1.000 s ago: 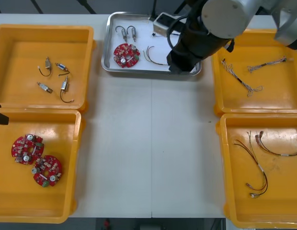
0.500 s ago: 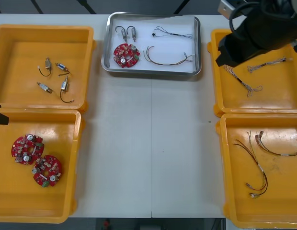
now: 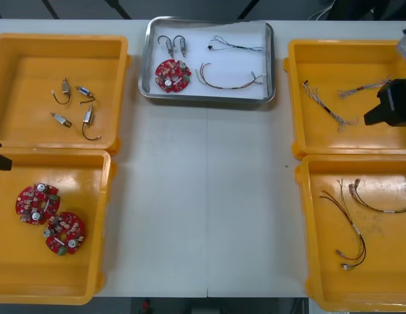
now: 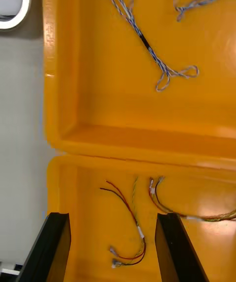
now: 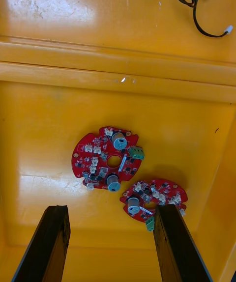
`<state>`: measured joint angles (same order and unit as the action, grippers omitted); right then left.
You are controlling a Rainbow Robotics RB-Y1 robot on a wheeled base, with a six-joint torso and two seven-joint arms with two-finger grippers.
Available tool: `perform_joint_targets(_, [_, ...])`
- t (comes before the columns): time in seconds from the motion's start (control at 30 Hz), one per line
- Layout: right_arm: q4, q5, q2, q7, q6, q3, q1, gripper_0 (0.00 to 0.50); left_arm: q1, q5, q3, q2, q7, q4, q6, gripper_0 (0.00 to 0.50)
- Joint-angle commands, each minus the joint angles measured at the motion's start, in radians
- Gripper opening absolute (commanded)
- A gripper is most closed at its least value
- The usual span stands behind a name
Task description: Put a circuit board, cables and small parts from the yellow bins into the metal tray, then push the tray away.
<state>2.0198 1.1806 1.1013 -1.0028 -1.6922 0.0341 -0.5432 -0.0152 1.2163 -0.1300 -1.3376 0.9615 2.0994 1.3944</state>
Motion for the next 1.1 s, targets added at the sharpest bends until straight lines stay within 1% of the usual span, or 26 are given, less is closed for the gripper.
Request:
perform_joint_targets(0.03, [0.027,0.06,0.055,0.03,-0.009,-0.172,0.131,0.5,0.014,-0.009,-0.023,-0.045,0.039,0.018,0.0,0.5])
perform_joint_targets(0.1, [0.028,0.074,0.055,0.024,-0.007,-0.227,0.183,0.5,0.014,-0.009,-0.023,-0.045,0.039,0.018,0.0,0.5])
perform_joint_targets(0.3, [0.039,0.071,0.055,0.02,-0.009,-0.289,0.273,0.5,0.014,-0.009,-0.023,-0.045,0.039,0.018,0.0,0.5])
perform_joint_targets(0.53, [0.042,0.051,0.052,0.003,-0.009,-0.29,0.322,0.5,0.014,-0.009,-0.023,-0.045,0.039,0.018,0.0,0.5])
perform_joint_targets(0.73, [0.051,0.014,0.035,-0.031,0.002,-0.286,0.379,0.5,0.014,-0.009,-0.023,-0.045,0.039,0.018,0.0,0.5])
perform_joint_targets(0.97, [0.077,-0.048,-0.009,-0.063,0.072,-0.279,0.454,0.5,0.014,-0.009,-0.023,-0.045,0.039,0.018,0.0,0.5])
perform_joint_targets(1.1, [0.083,-0.071,-0.008,-0.08,0.088,-0.247,0.462,0.5,0.014,-0.009,-0.023,-0.045,0.039,0.018,0.0,0.5])
